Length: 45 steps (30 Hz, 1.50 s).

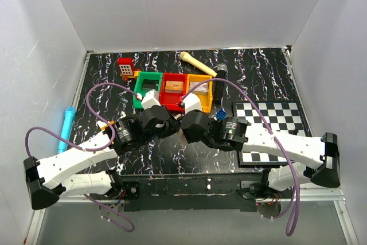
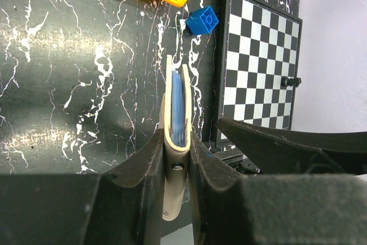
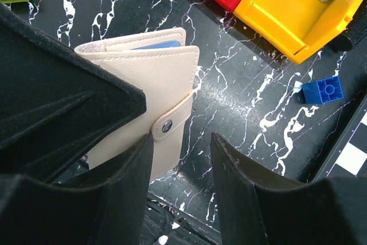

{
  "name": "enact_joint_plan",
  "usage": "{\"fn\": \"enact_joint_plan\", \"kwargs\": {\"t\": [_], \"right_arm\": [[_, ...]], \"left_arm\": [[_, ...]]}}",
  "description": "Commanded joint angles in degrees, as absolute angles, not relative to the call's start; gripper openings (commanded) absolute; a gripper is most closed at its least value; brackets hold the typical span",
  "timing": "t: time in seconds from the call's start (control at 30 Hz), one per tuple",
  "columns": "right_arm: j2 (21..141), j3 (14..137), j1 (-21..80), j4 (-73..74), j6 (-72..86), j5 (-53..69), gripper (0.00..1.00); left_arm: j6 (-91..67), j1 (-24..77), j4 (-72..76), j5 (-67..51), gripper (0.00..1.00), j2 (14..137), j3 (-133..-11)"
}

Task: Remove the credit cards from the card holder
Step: Open the card holder.

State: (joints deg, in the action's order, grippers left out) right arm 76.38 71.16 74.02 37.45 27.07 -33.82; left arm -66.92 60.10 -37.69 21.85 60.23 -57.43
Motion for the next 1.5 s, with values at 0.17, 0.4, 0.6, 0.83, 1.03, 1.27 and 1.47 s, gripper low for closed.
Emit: {"fn": "enact_joint_plan", "kwargs": {"t": [0.17,0.4,0.6,0.83,1.03,1.27,1.47], "right_arm": [[78.2,73.8,74.3,38.3,27.3,-35.9,0.50],[79.0,74.4,74.3,38.1,26.6,-35.9,0.45],[79.8,74.9,74.3,38.1,26.4,-35.9,0.37],[80.6,75.1,73.7,39.1,26.2,-35.9,0.27],[80.5,75.1,72.8,39.4,26.3,-35.2,0.14],[80.1,74.9,72.2,39.5,26.4,-34.7,0.01],[78.1,73.3,72.1,39.1,25.4,-34.7,0.01]], "left_arm": [[-67.6,61.6,-31.5,19.9,0.00,58.9,-58.1],[-67.2,62.1,-30.7,19.2,0.00,59.2,-58.1],[-66.9,62.5,-30.2,18.9,0.00,59.1,-58.1],[-66.3,62.8,-30.1,18.8,0.00,59.1,-58.6],[-66.0,62.8,-30.1,19.0,0.00,58.7,-58.6],[-65.5,62.8,-30.1,19.5,0.00,58.4,-58.6],[-65.3,62.8,-31.1,21.2,0.00,57.6,-58.2]]}}
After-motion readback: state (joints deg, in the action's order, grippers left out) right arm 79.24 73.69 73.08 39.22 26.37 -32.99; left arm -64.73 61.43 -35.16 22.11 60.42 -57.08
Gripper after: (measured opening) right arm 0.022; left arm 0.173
